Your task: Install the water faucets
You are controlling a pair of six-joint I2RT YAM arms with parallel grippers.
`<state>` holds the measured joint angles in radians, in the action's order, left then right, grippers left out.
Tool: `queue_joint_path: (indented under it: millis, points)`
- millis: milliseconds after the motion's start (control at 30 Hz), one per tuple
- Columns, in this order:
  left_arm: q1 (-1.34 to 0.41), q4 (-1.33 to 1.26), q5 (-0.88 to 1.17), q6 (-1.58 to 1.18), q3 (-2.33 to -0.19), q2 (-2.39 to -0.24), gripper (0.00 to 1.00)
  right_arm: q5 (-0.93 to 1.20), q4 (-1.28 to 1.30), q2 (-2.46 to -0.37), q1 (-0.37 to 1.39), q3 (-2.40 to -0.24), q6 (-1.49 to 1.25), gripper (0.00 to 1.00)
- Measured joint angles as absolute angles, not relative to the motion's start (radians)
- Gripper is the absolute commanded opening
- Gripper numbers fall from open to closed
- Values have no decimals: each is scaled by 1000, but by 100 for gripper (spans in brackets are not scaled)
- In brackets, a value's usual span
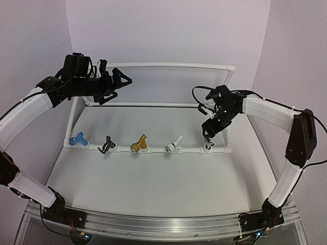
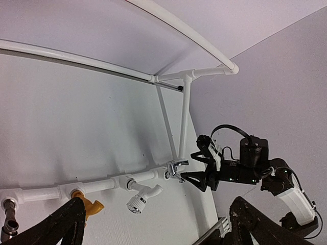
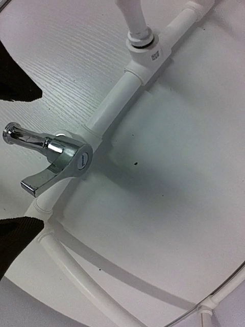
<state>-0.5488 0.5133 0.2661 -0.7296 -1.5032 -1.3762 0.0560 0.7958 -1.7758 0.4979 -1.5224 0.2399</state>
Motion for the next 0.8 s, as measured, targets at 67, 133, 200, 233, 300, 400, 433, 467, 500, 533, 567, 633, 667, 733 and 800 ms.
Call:
queue_joint_path:
  millis: [67, 133, 200, 233, 300, 400, 433, 467, 500, 533, 567, 633, 667, 733, 800]
  points:
    - [-549, 513, 266, -730, -1503, -1373, 98, 55, 797, -1772, 498, -1500, 190, 79]
    - [-549, 513, 266, -730, -1503, -1370, 98, 55, 800, -1771, 498, -1478, 160, 78]
    - [-549, 513, 266, -730, -1503, -1369, 98, 55, 800, -1771, 498, -1459, 135, 77]
    - [-549, 513, 266, -730, -1503, -1369, 98, 55, 800, -1772, 498, -1452, 125, 75]
    - [-549, 513, 265, -731, -1503, -1369, 98, 55, 796, -1775, 498, -1446, 106, 73]
    - [-549, 514, 259, -731, -1503, -1368, 98, 56, 781, -1791, 497, -1445, 74, 70]
    - [-549, 514, 258, -732, -1503, -1368, 98, 56, 775, -1798, 495, -1445, 65, 69]
    - [-549, 514, 256, -732, -1503, -1367, 98, 57, 770, -1805, 493, -1445, 51, 69]
    - [-549, 514, 254, -733, -1503, -1366, 98, 57, 766, -1812, 493, -1445, 37, 68]
    - [-549, 514, 251, -733, -1503, -1365, 98, 57, 763, -1819, 493, -1445, 21, 67]
    - [-549, 515, 249, -733, -1503, -1363, 98, 57, 759, -1826, 492, -1445, 5, 65]
    - [-549, 515, 245, -733, -1503, -1358, 98, 57, 754, -1840, 491, -1445, -27, 62]
    - [-549, 515, 242, -733, -1503, -1356, 98, 57, 753, -1846, 491, -1445, -43, 61]
    - [-549, 515, 239, -734, -1503, -1354, 98, 56, 752, -1853, 491, -1445, -75, 59]
    - [-549, 515, 234, -735, -1503, -1354, 98, 57, 750, -1855, 491, -1445, -110, 57]
